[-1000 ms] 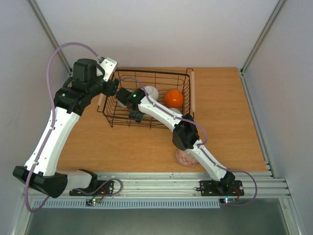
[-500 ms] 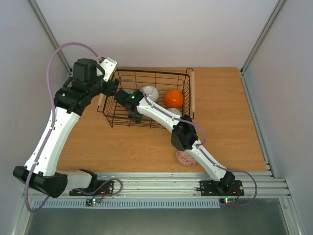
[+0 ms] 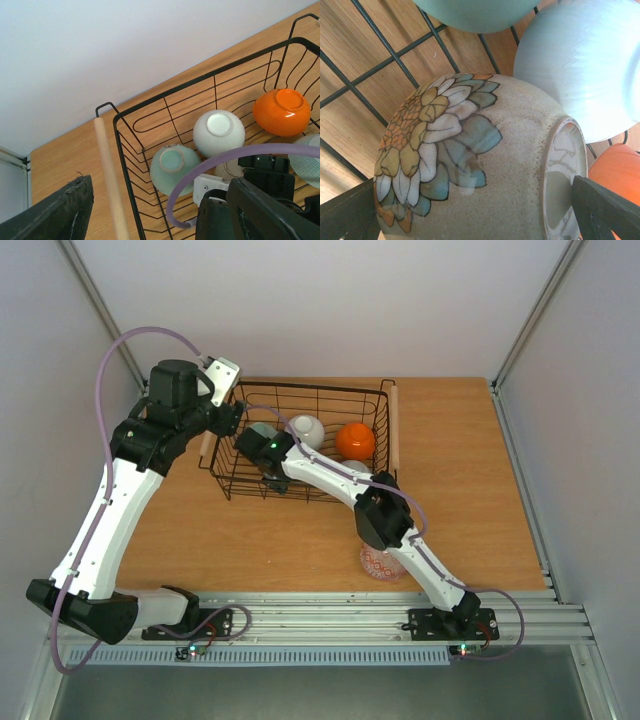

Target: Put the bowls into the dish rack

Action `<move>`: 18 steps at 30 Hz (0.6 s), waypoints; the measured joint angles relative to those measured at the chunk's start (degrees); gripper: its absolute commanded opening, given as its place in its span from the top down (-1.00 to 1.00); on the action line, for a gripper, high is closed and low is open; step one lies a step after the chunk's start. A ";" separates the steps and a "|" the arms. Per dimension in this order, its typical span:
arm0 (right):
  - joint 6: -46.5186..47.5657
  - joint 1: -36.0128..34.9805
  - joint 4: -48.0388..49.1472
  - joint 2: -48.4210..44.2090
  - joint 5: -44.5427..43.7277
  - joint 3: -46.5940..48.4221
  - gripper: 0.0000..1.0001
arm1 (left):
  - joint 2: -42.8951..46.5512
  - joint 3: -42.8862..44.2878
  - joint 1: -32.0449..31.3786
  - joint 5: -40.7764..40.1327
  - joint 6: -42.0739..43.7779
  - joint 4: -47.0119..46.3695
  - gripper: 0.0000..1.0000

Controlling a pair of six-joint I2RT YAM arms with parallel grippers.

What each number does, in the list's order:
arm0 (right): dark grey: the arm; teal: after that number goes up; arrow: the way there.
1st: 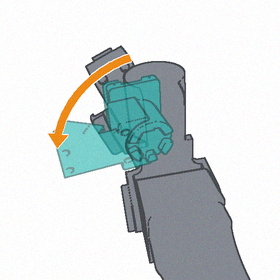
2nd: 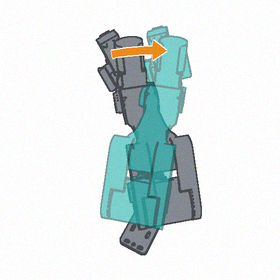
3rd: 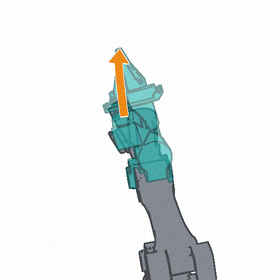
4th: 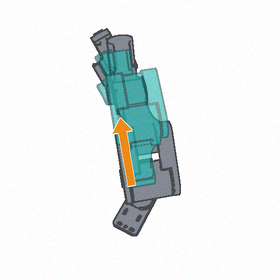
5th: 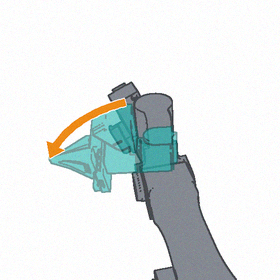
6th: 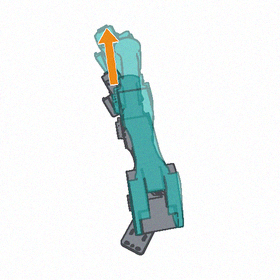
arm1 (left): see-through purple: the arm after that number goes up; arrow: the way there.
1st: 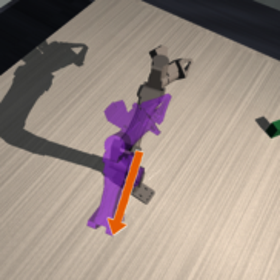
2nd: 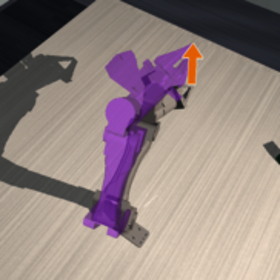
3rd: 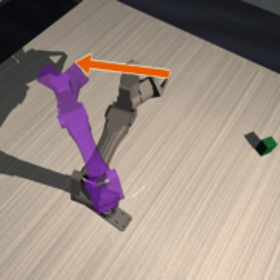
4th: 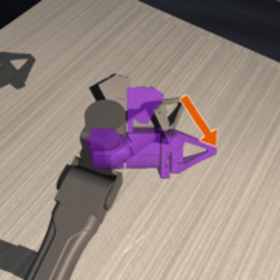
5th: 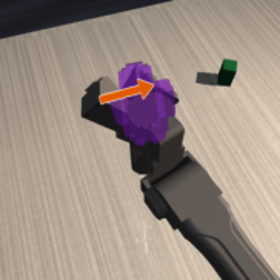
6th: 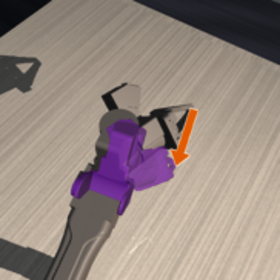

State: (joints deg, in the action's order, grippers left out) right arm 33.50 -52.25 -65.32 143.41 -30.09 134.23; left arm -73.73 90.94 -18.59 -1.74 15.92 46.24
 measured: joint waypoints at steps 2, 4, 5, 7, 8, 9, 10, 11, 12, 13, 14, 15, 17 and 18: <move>-0.39 -0.02 2.05 -1.14 -0.09 -2.14 -0.97 | 0.00 0.00 0.00 0.00 0.00 0.00 -0.46; -0.57 0.00 3.21 -1.70 -0.13 -3.28 -0.97 | 0.00 0.00 0.00 0.02 0.00 0.00 -0.46; -0.68 0.00 4.09 -2.21 -0.13 -4.22 -0.97 | 0.00 0.00 0.00 0.02 0.00 0.00 -0.46; -0.92 0.00 6.05 -3.23 -0.11 -6.23 -0.97 | 0.00 0.00 0.00 0.02 0.00 0.00 -0.46; -0.92 0.00 7.02 -3.72 -0.11 -7.19 -0.97 | 0.00 0.00 0.00 0.02 0.00 0.00 -0.46; -0.92 0.00 7.87 -4.15 -0.07 -8.00 -0.97 | 0.00 0.00 0.00 0.02 0.00 0.00 -0.46; -0.90 0.00 8.50 -4.44 -0.02 -8.59 -0.97 | 0.00 0.00 0.00 0.04 0.00 0.00 -0.46; -0.87 0.00 9.22 -4.72 0.00 -9.16 -0.97 | 0.00 0.00 0.00 0.04 0.00 0.00 -0.46; -0.87 0.00 9.64 -4.83 0.02 -9.40 -0.97 | 0.00 0.00 0.00 0.02 0.00 0.00 -0.46; -0.85 0.00 10.05 -4.94 0.04 -9.70 -0.97 | 0.00 0.00 0.00 0.02 0.00 0.00 -0.46; -0.83 0.00 10.40 -5.03 0.04 -9.90 -0.97 | 0.00 0.00 0.00 0.02 0.00 0.00 -0.46; -0.81 0.00 10.75 -5.07 0.07 -10.10 -0.97 | 0.00 0.00 0.00 0.02 0.00 0.00 -0.46; -0.59 0.00 11.72 -5.40 0.17 -10.80 -0.97 | 0.00 0.00 0.00 0.02 0.00 0.00 -0.46; -0.44 0.00 12.09 -5.49 0.22 -11.06 -0.97 | 0.00 0.00 0.00 0.02 0.00 0.00 -0.46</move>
State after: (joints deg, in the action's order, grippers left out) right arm 33.06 -52.25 -53.23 137.93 -29.87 123.17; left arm -73.73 90.94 -18.59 -1.72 15.92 46.24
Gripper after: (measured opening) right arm 0.987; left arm 0.730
